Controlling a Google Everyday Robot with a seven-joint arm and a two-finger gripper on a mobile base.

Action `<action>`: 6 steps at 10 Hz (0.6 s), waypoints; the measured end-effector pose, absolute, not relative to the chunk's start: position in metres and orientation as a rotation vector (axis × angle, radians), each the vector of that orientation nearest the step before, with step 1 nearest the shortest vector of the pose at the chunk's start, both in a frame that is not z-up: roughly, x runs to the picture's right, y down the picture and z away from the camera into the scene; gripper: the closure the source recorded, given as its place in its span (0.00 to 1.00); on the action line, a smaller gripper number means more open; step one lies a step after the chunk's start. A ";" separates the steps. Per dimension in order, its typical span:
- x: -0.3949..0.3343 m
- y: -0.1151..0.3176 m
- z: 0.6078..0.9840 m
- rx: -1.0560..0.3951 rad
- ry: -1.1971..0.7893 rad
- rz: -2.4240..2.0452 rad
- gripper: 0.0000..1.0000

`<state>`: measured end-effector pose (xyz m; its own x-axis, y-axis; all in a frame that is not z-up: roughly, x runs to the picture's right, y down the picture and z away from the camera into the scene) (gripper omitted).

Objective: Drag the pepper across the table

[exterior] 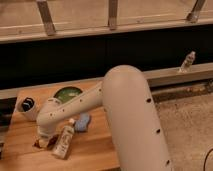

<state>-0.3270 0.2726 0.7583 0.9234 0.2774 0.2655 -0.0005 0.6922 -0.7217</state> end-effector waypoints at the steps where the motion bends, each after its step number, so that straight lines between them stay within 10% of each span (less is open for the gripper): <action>1: -0.327 0.268 0.754 -0.778 -0.380 0.159 0.99; 6: -0.337 0.236 0.757 -0.747 -0.387 0.118 1.00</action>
